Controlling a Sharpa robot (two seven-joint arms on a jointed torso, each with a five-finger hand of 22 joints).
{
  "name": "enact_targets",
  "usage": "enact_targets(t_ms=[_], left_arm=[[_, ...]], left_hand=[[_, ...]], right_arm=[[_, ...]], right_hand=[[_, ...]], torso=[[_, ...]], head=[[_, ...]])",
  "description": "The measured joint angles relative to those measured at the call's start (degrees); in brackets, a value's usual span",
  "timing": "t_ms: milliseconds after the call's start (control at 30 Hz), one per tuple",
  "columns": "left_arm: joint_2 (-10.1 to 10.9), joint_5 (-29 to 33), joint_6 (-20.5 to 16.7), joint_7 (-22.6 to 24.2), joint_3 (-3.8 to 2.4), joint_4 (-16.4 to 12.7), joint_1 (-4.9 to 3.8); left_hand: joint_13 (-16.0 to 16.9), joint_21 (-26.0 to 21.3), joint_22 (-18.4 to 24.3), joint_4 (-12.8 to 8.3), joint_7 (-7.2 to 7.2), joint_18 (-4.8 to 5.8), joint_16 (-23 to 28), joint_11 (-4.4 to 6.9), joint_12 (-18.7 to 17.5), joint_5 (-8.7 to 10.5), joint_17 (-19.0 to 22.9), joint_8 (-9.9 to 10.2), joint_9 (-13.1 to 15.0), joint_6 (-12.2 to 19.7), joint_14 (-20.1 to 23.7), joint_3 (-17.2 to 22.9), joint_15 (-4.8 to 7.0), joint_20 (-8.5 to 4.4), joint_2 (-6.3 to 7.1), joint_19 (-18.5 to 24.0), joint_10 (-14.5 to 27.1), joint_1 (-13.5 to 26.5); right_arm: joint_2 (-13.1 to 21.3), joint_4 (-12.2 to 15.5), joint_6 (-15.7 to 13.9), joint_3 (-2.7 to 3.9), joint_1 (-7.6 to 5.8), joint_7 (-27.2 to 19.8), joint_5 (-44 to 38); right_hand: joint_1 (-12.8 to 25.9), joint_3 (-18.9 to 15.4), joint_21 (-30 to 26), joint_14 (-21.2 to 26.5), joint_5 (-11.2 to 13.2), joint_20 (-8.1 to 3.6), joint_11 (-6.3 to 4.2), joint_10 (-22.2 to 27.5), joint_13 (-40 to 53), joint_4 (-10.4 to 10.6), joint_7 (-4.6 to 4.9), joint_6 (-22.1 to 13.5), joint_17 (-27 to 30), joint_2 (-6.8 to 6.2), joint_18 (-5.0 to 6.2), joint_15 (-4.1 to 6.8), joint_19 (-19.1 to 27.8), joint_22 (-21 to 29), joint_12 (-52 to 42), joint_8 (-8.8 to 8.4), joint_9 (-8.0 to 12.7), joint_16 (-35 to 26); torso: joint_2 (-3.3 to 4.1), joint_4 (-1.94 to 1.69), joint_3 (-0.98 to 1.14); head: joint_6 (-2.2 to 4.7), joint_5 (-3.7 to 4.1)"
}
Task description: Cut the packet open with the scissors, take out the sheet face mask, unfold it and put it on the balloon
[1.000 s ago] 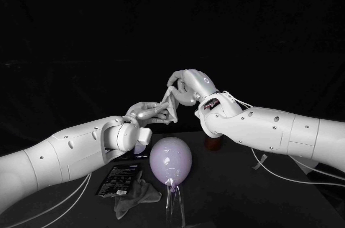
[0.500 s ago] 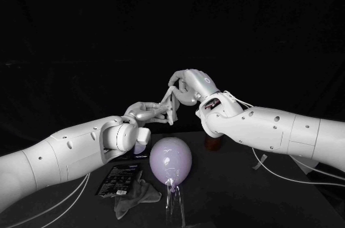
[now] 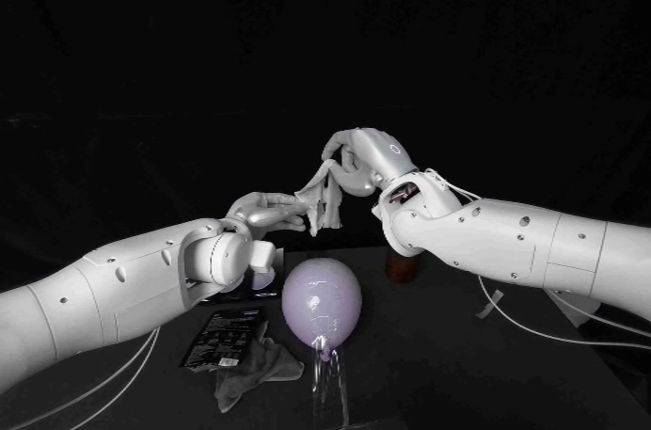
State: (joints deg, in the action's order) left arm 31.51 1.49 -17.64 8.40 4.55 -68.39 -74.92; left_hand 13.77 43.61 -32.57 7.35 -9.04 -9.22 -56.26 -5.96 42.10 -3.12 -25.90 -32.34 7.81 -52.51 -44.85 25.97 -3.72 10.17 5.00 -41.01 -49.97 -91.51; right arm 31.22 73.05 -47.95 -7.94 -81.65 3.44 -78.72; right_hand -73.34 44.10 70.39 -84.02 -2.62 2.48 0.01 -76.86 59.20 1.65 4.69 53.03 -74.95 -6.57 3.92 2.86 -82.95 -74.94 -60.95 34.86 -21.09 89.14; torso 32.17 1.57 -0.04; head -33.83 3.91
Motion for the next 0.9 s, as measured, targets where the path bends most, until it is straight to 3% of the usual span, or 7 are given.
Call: enact_targets(t_ms=[233, 500, 900], left_arm=[[0.5, -0.4, 0.5, -0.3, 0.01, 0.1, 0.00], [1.1, -0.7, 0.9, -0.5, 0.02, 0.2, 0.00], [1.6, -2.2, 1.1, -0.5, 0.02, 0.9, 0.00]], left_hand=[[-0.2, 0.0, -0.1, 0.1, 0.21, 0.00, 0.0, -0.02, 0.0, 0.04, 0.3, -0.3, 0.7, -0.6, 0.0, 2.0, -0.01, 0.38, -0.58, 0.4, 0.7, 2.0], [-0.4, 0.0, 0.4, 0.5, 0.02, 0.01, -0.3, -0.29, 0.0, 0.13, 0.4, 0.3, 1.0, 0.9, 0.2, 4.4, -0.20, 0.59, -1.57, 0.6, 1.3, 3.7], [-1.2, -0.2, 0.6, -0.3, -0.20, 0.02, -0.5, -1.02, -0.9, 0.16, 0.7, 0.6, 1.5, 1.4, 0.4, 6.7, -0.41, 1.06, -1.06, 0.6, 2.5, 4.7]], right_arm=[[0.2, 0.0, 0.0, 0.00, -0.03, 0.0, 0.0], [0.5, -0.1, 0.0, 0.00, -0.06, 0.1, 0.0], [0.8, -0.1, -0.1, -0.02, -0.07, 0.1, 0.0]], right_hand=[[0.0, 0.0, 0.0, 0.0, 0.1, 0.16, 0.00, 0.0, 0.0, 0.0, -0.15, 0.1, 0.0, 0.00, 0.00, 0.00, -0.2, 0.0, 0.0, 0.00, 0.1, 0.0], [0.2, 0.0, 0.0, 0.0, 0.1, 0.16, 0.01, 0.0, 0.0, 0.0, -0.23, 0.0, 0.0, -0.16, 0.00, 0.00, -0.2, 0.0, 0.0, 0.17, 0.1, -0.1], [0.2, 0.0, 0.0, 0.0, 0.0, 0.14, 0.01, 0.0, -0.1, 0.0, -0.04, 0.2, 0.0, -0.22, 0.00, 0.00, -0.1, 0.0, 0.0, 0.15, 0.1, 0.0]], torso=[[-0.01, 0.00, 0.01], [-0.01, 0.03, 0.03], [-0.01, 0.03, 0.05]], head=[[0.05, -0.05], [0.02, -0.06], [0.01, 0.10]])
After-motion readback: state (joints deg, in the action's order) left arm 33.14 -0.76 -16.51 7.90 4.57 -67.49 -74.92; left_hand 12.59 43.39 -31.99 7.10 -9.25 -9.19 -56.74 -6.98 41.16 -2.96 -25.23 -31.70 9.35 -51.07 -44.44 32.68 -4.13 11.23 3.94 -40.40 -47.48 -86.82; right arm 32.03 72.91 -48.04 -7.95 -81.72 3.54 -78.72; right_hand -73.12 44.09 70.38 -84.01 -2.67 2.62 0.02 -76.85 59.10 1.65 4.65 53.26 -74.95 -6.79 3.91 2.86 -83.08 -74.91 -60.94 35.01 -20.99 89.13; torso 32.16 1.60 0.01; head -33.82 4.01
